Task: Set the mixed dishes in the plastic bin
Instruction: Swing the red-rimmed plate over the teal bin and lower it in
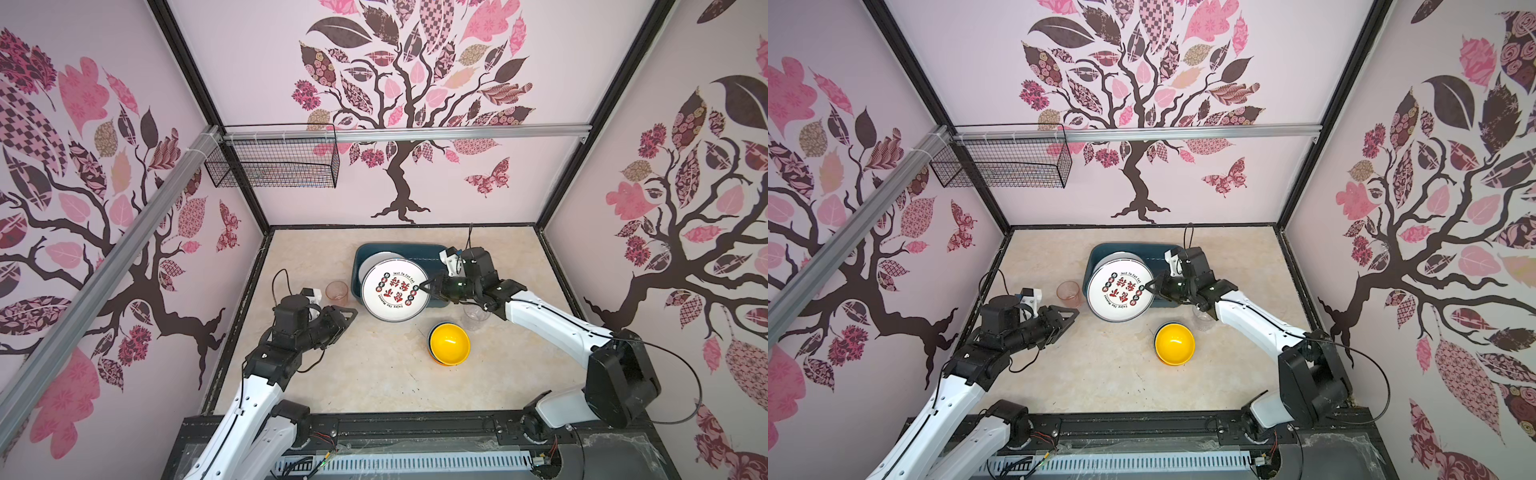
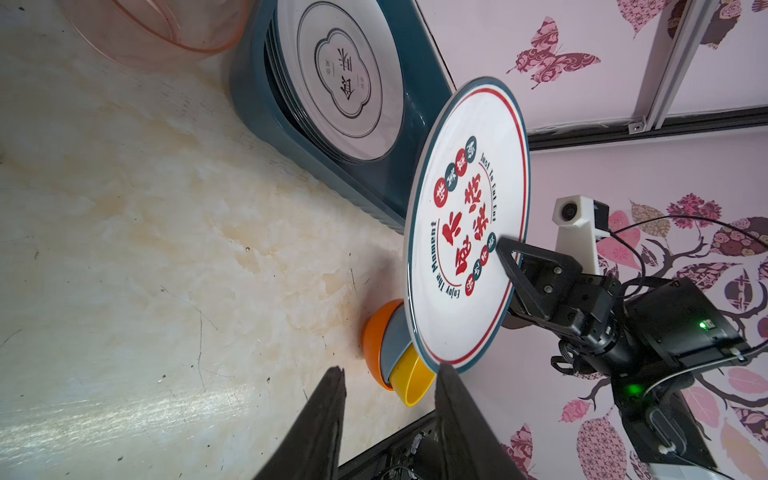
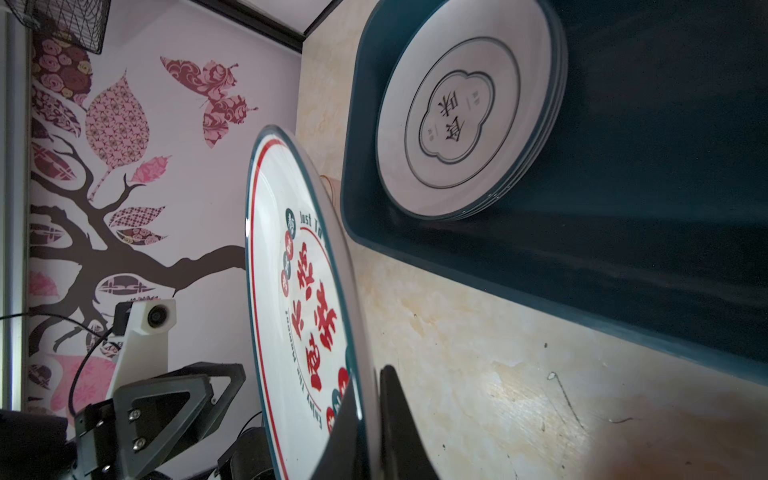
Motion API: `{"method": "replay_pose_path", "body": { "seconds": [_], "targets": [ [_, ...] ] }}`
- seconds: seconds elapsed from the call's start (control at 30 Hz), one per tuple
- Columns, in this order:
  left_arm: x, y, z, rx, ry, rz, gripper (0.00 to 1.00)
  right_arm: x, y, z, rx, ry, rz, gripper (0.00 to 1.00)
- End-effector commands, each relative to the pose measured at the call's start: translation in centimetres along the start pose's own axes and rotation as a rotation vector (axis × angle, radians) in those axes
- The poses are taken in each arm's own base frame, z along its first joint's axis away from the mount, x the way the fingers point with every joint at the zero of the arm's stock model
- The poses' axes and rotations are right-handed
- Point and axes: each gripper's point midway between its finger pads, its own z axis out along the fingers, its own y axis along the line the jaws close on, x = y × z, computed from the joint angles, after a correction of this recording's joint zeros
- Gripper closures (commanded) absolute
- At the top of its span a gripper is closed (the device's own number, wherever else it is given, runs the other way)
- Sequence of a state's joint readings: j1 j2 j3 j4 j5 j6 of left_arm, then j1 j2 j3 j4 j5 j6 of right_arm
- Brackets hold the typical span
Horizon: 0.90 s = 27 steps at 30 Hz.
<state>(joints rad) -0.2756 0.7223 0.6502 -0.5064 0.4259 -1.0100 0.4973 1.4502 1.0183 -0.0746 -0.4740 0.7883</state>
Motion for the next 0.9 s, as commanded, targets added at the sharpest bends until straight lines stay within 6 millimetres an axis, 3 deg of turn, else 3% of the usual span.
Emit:
{"method": "replay_pose_path", "body": {
  "seconds": [0.0, 0.23, 0.4, 0.87],
  "targets": [
    [-0.5, -1.0, -1.0, 0.006, -0.029, 0.04, 0.55, -2.7, 1.4, -0.7, -0.015, -0.074, -0.024, 0.96],
    [0.4, 0.3, -1.4, -0.019, -0.019, 0.035, 0.46, -6.5, -1.0, 1.5, 0.058, -0.118, 0.009, 0.96],
    [0.8, 0.9, -1.5, -0.032, -0.014, 0.036, 0.44, -8.3, -2.3, 3.5, 0.101, -0.134, 0.021, 0.96],
    [1.0, 1.4, -1.6, -0.057, -0.006, 0.052, 0.38, -9.4, -6.0, 8.3, 0.143, -0.117, 0.079, 0.96]
  ]
}}
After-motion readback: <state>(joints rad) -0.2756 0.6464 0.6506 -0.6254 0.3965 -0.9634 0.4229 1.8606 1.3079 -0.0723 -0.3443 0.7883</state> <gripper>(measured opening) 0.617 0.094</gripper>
